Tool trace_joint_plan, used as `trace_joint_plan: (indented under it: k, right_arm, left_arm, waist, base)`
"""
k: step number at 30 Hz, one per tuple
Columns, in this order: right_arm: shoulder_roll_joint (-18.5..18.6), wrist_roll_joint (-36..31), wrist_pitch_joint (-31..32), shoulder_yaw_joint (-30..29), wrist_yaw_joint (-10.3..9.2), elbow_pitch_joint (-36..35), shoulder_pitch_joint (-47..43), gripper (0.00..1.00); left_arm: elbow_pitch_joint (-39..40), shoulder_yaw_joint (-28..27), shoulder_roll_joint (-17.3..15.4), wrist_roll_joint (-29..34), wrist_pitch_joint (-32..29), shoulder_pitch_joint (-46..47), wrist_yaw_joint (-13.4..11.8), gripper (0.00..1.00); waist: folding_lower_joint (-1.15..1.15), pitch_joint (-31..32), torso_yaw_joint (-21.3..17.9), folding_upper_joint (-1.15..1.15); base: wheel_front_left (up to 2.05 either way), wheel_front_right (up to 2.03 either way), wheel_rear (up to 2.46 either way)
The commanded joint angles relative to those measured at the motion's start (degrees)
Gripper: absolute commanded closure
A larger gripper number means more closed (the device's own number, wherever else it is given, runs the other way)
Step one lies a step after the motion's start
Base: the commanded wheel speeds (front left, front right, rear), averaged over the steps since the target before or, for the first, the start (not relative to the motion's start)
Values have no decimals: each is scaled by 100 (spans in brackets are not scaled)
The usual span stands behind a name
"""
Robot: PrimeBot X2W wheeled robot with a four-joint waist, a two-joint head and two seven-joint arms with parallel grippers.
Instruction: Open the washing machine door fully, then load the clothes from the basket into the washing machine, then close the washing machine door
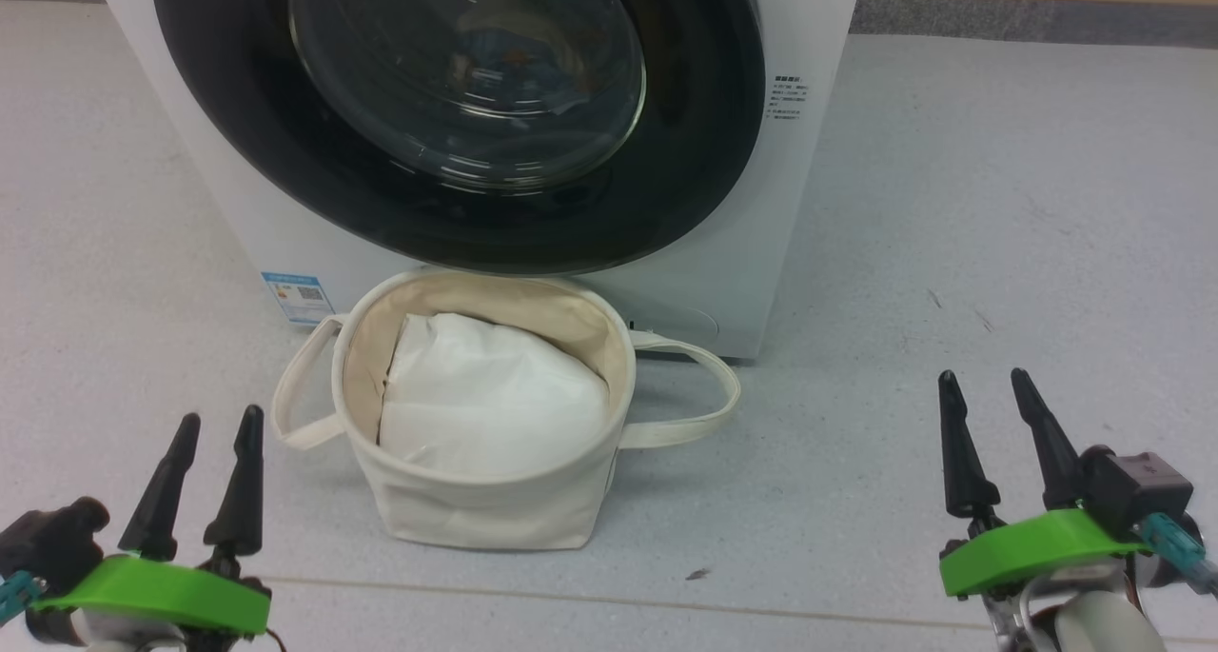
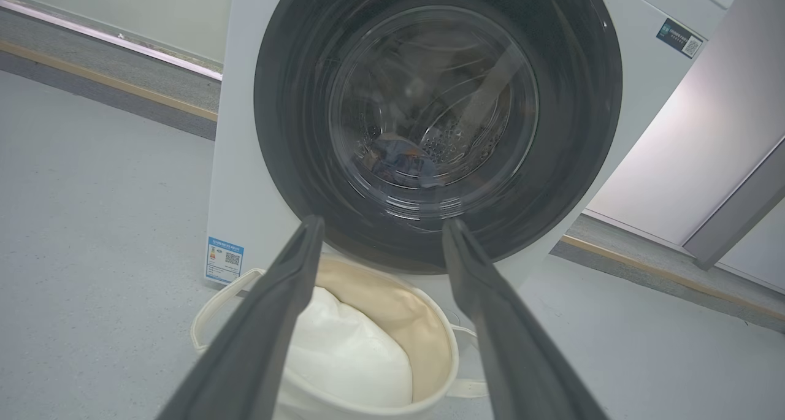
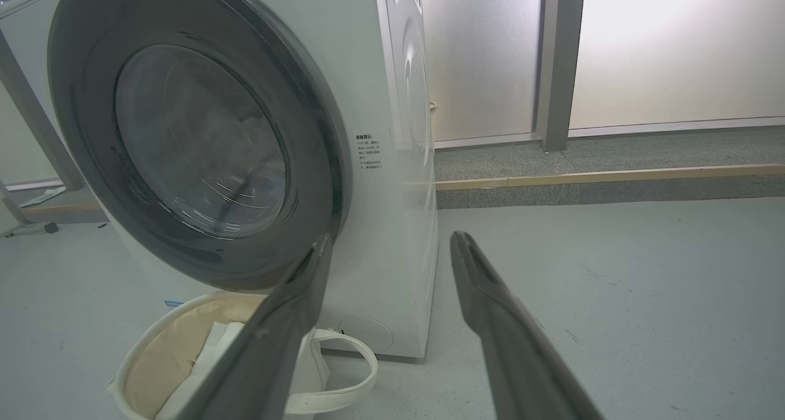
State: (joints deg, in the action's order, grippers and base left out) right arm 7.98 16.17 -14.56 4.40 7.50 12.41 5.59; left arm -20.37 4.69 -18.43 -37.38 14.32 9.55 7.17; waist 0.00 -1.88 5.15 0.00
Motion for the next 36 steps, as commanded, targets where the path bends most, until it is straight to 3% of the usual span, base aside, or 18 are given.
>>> trace_joint_plan:
  k: [1,36]
  right_arm:
    - [34,-40,-44,89,-1,-156,217,0]
    - [59,-12,-44,129,-1,-120,278,0]
  left_arm:
    - [156,-220,-233,-34,68,317,32,0]
    - [134,-192,-210,-23,68,335,32,0]
  waist:
    - [0,-2,1,0]
    - [0,-8,-3,0]
  base:
    - [0,0,0]
    - [0,0,0]
